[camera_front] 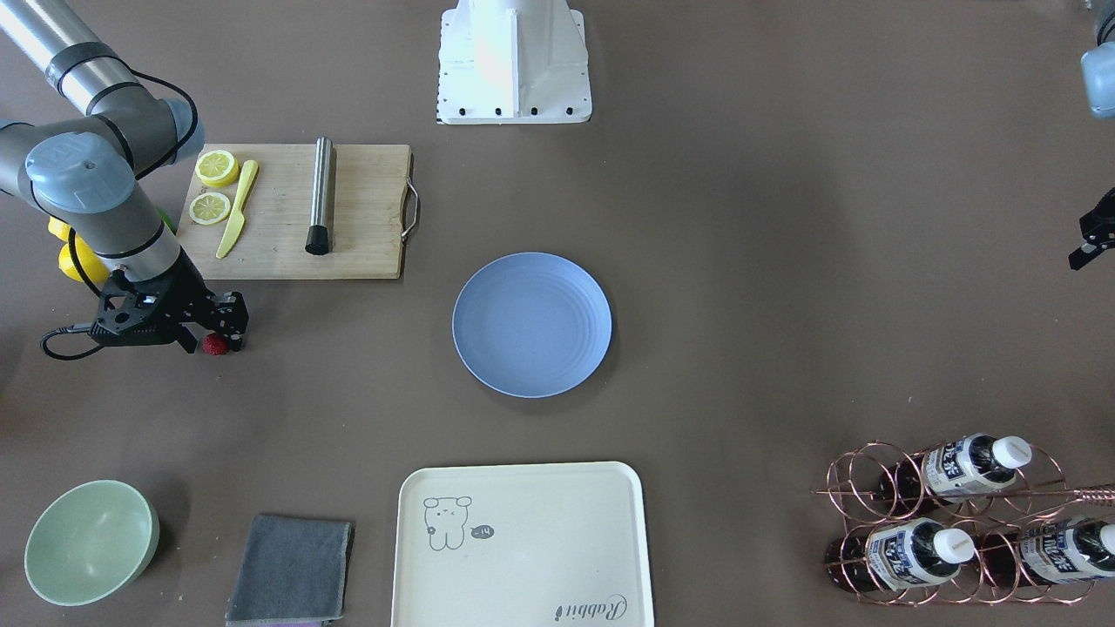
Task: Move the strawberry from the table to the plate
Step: 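Lower the right gripper onto the red strawberry and grasp it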
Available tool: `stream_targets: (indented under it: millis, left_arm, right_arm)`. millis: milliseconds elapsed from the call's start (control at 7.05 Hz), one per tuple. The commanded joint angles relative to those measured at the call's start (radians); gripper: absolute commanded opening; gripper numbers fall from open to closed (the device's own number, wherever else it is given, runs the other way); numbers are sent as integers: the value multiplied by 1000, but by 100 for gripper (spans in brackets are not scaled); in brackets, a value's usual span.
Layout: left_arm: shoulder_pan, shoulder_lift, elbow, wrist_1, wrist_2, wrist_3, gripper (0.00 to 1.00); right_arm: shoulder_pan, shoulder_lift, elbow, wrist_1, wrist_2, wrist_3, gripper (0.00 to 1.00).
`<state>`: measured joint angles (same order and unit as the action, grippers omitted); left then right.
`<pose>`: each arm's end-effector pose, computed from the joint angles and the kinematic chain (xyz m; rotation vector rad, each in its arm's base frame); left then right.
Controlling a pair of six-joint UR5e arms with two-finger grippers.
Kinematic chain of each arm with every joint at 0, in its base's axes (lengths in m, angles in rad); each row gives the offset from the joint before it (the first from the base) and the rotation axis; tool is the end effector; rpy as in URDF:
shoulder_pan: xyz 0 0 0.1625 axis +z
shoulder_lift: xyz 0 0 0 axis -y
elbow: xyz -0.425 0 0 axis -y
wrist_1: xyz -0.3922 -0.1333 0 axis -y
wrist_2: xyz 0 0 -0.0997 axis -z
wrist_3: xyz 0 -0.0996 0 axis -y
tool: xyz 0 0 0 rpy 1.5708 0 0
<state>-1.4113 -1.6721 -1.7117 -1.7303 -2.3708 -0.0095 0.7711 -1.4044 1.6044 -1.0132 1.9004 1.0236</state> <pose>0.0251 -0.5456 0.5161 0.3129 0.8206 0.3009 -0.3541 -0.4850 0.5037 0.2117 -0.7852 0.0866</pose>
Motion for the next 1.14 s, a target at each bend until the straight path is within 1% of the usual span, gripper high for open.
stream_targets:
  millis: [0, 142, 284, 426, 568, 709, 851, 993]
  left_arm:
    - [0, 0, 1, 0, -1, -1, 98]
    - [0, 0, 4, 0, -1, -1, 98]
    - [0, 0, 7, 3, -1, -1, 98]
    - [0, 0, 7, 5, -7, 2, 98]
    - [3, 2, 12, 5, -58, 5, 98]
    - [11, 14, 42, 0, -64, 5, 98]
    - [11, 14, 44, 8, -65, 2, 98]
    - [11, 21, 56, 8, -65, 5, 98]
  right_arm:
    - [-9, 10, 3, 1, -13, 10, 2]
    - [-18, 18, 3, 1, -33, 10, 0]
    - [-19, 63, 5, -13, -41, 39, 0]
    - [-26, 118, 5, -49, -41, 123, 0]
    - [-26, 192, 23, -138, -43, 150, 0]
    - [-33, 264, 84, -271, -43, 209, 0]
    - [-77, 338, 125, -371, -47, 357, 0]
    - [-146, 423, 114, -433, -126, 477, 0]
